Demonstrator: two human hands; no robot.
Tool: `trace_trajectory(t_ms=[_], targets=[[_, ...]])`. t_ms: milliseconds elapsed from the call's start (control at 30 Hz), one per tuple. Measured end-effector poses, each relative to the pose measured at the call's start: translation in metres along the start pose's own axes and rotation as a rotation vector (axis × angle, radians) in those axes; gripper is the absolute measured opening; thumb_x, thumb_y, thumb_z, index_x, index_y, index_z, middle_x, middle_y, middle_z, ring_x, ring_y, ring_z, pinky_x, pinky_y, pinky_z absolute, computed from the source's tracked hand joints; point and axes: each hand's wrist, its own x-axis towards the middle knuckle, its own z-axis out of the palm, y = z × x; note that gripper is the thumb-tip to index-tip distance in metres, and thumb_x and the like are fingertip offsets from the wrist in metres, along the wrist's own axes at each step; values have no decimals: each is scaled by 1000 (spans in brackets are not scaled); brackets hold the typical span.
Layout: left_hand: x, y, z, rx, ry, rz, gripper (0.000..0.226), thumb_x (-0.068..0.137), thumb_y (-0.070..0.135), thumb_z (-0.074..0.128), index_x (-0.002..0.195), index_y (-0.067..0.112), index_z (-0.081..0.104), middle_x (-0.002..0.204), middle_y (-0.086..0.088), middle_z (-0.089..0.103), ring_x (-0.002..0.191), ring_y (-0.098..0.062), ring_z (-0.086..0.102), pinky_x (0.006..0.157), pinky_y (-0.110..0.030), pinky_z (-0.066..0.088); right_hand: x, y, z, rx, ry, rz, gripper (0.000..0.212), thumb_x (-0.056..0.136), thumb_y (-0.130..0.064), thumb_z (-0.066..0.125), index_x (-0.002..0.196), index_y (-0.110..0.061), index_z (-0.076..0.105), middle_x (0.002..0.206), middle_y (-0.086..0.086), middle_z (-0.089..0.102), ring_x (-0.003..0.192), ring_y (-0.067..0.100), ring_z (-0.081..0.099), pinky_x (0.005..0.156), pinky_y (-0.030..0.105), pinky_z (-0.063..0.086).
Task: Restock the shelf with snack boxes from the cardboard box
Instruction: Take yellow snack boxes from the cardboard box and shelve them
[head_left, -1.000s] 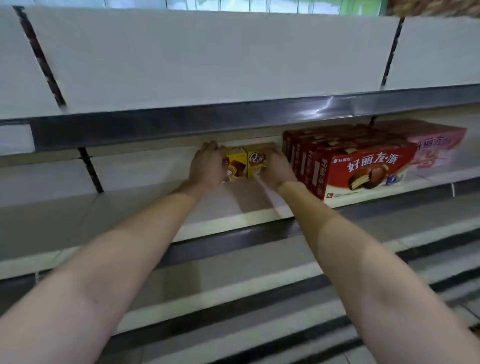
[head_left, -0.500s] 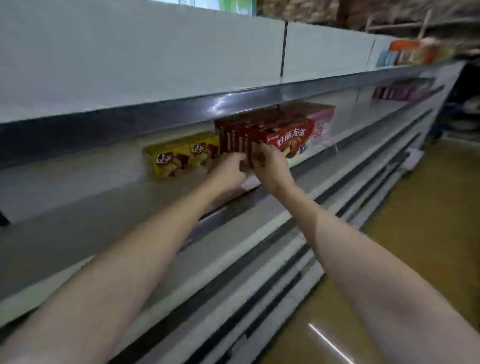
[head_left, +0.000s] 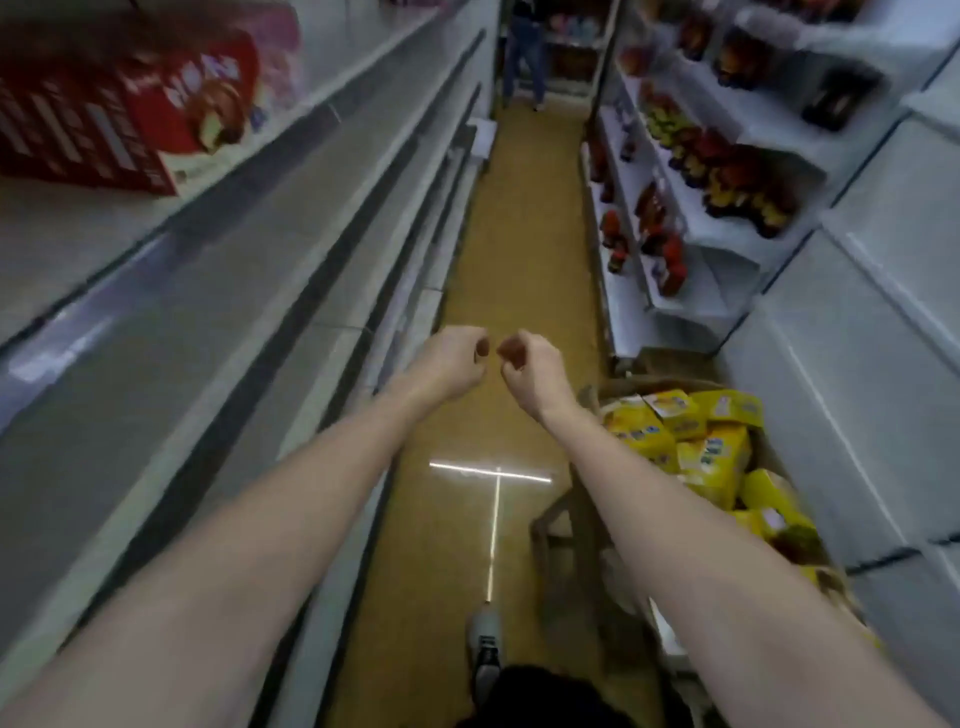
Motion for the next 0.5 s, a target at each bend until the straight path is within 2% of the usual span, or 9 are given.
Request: trace_trajectory(t_ms=[100,200,267,367,500], targets=[[3,35,55,-58,-96,76,14,87,16,57,96,16,68,97,-9,70,92,-28,65,79,-38,55,-42,54,-20,-12,48,147,14,80,-3,62,91,-8,69,93,13,68,89,28,63,82,33,47],[2,69,102,-110,-181,113,14,87,12,58,94,10,70,93,-14,71,88,-31,65,73,-35,52,-76,103,-41,-7,80,285,15,82,-3,62,93,-9,69,95,8,69,92,23,62,80,30,47],[4,90,129,-135,-235,133,12,86,10,58,90,7,69,89,-15,71,85,-32,65,71,-38,51,-96,134,-53,1,121,384,14,82,-4,62,91,-13,67,94,5,69,90,23,63,80,33,50],[9,117,168,-184,-278,121,13,84,3,57,88,6,69,87,-13,72,83,-30,65,67,-31,46,-115,173,-68,-2,139,521,13,84,-7,61,93,-16,64,97,4,66,93,24,61,82,36,52],[19,143,211,-150,-360,129,18,85,8,61,99,6,70,96,-11,72,89,-29,67,76,-33,49,-129,218,-85,15,170,645,14,86,-7,63,96,-17,65,99,2,67,94,22,63,81,30,51]])
